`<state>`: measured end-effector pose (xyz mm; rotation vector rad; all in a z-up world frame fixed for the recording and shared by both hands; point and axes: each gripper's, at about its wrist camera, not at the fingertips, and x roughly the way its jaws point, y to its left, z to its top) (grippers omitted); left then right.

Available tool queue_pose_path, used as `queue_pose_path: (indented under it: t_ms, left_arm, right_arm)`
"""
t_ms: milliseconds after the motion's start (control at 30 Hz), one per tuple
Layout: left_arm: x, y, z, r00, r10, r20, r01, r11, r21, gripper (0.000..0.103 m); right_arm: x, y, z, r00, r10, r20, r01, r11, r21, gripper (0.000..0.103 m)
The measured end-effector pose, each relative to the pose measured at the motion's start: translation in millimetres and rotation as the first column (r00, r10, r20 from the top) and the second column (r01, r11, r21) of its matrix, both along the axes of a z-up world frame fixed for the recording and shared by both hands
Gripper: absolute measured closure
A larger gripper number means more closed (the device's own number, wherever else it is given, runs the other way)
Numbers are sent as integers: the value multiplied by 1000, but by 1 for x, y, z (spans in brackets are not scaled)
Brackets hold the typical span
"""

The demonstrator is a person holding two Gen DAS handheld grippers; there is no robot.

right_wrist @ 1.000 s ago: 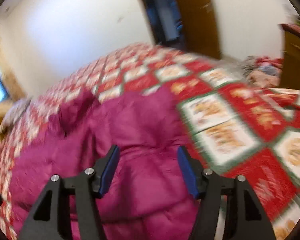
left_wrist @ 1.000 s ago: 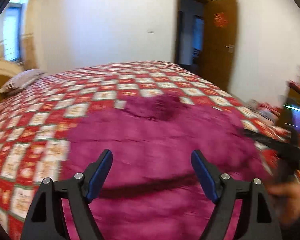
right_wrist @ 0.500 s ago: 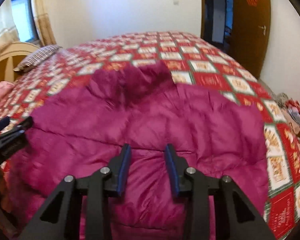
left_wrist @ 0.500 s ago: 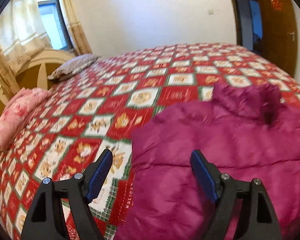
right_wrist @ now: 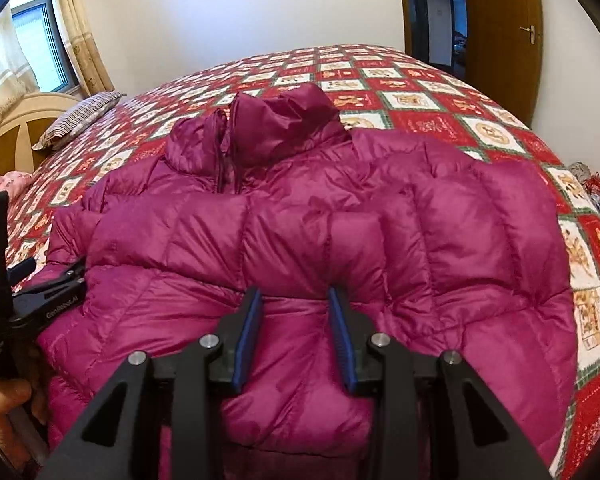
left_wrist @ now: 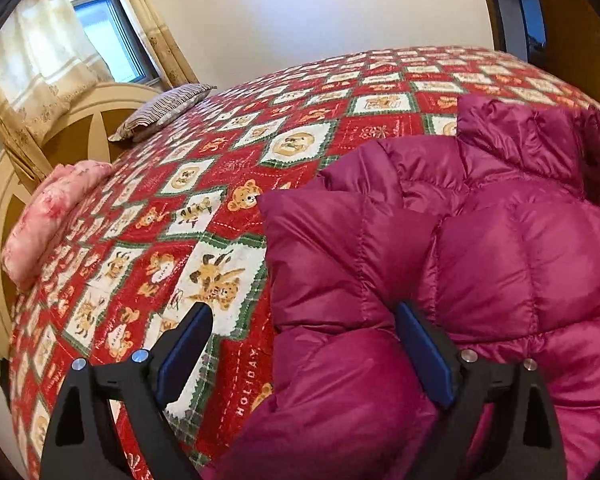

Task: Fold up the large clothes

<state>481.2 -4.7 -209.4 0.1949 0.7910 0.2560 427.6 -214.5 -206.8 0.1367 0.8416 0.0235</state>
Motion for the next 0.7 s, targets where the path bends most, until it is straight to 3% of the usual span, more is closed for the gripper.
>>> queue_pose_path:
  t_ms: [67,133,200,233,467,567,700]
  left_arm:
    - [-5,13,3,1000,-1,7,2,996,-92,10]
    - [-12,31,7,1000,3,28,4,974,-224,10]
    - [-18,42,10,998,30,53,-13,954,-301,10]
    - [-20,45,11,997,47,68,-23,947,-321,10]
    - [-26,39,19,991,36,127,6,949,-315,10]
    - [-27,38,19,991,29,130,14,948,-318,10]
    - [-24,40,16,993,28,116,13,941,-338,10]
  right_arm:
    - [0,-3,8,1000,3,-25,-2,1000,12,64]
    - [-1,-15,25,999,-46,-15,47,996,78,54]
    - [8,-28,42,994,-109,0,108,985,133,38]
    - [17,-33,48,992,-127,-10,127,978,164,37]
    - [110,-56,50,958,-238,-161,274,925,265,37]
    - [139,-62,46,939,-275,-207,330,889,318,31]
    - [181,-52,35,926,-262,-272,341,890,303,27]
